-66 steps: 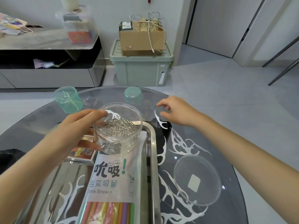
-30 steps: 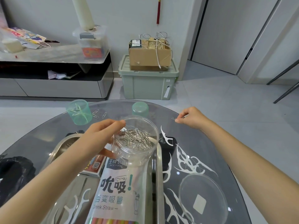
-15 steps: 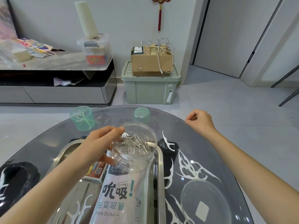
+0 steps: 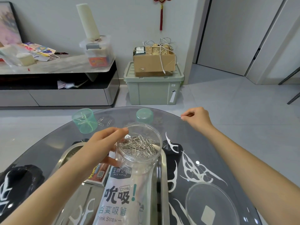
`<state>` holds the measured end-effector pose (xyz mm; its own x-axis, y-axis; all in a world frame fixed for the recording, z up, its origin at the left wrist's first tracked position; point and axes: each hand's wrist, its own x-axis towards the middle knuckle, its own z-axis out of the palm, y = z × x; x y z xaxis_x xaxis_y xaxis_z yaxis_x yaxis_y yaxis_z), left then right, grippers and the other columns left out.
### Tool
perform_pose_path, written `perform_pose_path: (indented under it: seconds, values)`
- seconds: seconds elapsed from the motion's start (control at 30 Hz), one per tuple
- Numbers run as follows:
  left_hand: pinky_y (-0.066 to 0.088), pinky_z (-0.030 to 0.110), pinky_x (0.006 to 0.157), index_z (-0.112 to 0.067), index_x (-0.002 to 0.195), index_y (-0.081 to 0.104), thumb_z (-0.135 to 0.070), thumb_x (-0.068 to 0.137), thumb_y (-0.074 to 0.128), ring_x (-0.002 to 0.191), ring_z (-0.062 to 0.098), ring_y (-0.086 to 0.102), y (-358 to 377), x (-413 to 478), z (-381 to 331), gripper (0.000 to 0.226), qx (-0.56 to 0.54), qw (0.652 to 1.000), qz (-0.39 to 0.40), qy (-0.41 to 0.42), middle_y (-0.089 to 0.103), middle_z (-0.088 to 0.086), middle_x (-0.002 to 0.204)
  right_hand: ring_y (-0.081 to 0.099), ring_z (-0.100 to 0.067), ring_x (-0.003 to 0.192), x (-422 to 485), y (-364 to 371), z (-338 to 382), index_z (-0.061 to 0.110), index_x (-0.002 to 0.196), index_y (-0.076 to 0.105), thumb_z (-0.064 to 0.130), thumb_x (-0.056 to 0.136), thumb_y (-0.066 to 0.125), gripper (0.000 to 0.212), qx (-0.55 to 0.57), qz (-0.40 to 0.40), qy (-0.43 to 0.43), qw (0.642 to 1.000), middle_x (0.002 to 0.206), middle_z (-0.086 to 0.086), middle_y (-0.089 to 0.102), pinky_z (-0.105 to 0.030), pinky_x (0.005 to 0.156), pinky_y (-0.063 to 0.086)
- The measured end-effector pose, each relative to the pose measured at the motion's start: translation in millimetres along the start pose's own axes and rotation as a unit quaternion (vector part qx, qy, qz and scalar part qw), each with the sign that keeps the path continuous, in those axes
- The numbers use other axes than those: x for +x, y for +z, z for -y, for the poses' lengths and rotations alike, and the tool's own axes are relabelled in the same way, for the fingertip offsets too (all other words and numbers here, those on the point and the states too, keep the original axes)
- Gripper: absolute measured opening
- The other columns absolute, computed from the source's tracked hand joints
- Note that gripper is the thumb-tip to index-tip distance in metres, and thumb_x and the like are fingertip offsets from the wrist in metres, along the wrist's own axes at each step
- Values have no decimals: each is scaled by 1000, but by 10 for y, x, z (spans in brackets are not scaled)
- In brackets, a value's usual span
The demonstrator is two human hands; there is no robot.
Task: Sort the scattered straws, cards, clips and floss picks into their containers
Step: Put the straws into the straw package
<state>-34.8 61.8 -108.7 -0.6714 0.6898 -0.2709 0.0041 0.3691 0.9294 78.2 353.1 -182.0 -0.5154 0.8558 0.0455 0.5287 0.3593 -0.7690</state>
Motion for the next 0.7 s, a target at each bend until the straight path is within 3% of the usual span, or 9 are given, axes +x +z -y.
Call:
perform_pose_path:
  seconds: [0.1, 0.2, 0.27, 0.33, 0.4, 0.47, 0.53, 0.6, 0.7]
  values:
    - [53, 25, 48, -23, 102, 70, -43, 85, 59, 91, 32, 58, -9, 1, 12, 29, 2, 1000, -5, -4, 66, 3, 105, 60, -7, 68, -185, -80, 266, 15, 78, 74, 8, 79, 72, 7, 35, -35, -68, 996, 81, -4, 73, -15, 70, 43]
    - [52, 25, 49, -22, 104, 70, -43, 85, 59, 87, 24, 59, -4, -7, 23, 30, -4, 1000, -6, -6, 66, 1, 102, 61, -2, 58, -555, -156, 701, 17, 73, 73, 9, 76, 77, 10, 171, 137, -174, 960, 64, 6, 69, -14, 61, 47]
    - [51, 24, 48, -21, 103, 70, -43, 84, 59, 75, 15, 61, 21, -26, 30, 31, -12, 1000, -2, -9, 66, 0, 99, 63, -3, 59, -788, -147, 919, 16, 75, 74, 9, 77, 76, 8, 194, 226, -219, 929, 64, 4, 70, -14, 59, 48]
    - [51, 24, 47, -21, 102, 70, -45, 79, 61, 66, 11, 61, 29, -47, 30, 35, -21, 1000, 0, -7, 65, 0, 96, 67, -9, 65, -902, -116, 1055, 13, 79, 75, 13, 82, 73, 4, 198, 261, -237, 915, 71, -1, 73, -16, 61, 50]
    - [52, 26, 48, -20, 102, 70, -50, 70, 61, 70, 15, 61, 5, -70, 36, 45, -24, 1000, -3, -7, 64, 2, 98, 70, -13, 75, -896, -122, 1090, 10, 85, 75, 15, 86, 69, 8, 204, 246, -227, 920, 79, -5, 74, -18, 68, 52]
    - [53, 28, 50, -21, 102, 70, -50, 72, 60, 74, 20, 61, -47, -75, 53, 44, -26, 1000, -12, -11, 65, 2, 101, 69, -7, 80, -811, -140, 1024, 13, 91, 75, 14, 86, 69, 9, 147, 195, -221, 944, 86, -2, 75, -14, 75, 51]
    - [55, 31, 50, -23, 100, 71, -47, 79, 59, 73, 22, 62, -116, -74, 72, 34, -30, 999, -24, -17, 65, 4, 103, 65, -1, 83, -743, -113, 905, 16, 101, 74, 14, 84, 71, 18, -2, 198, -216, 956, 96, 2, 73, -10, 81, 47]
    - [56, 34, 53, -25, 98, 71, -49, 77, 60, 68, 22, 62, -165, -66, 97, 34, -26, 999, -34, -25, 65, 5, 103, 62, -5, 88, -732, 12, 763, 16, 111, 69, 20, 82, 73, 30, -136, 254, -203, 936, 102, 1, 71, -13, 82, 44]
    - [54, 31, 50, -28, 94, 72, -58, 58, 61, 66, 18, 64, -202, -62, 114, 49, -28, 998, -40, -26, 67, 3, 101, 58, -10, 88, -738, 249, 649, 18, 114, 68, 29, 83, 72, 34, -159, 270, -202, 928, 99, 0, 65, -18, 83, 45]
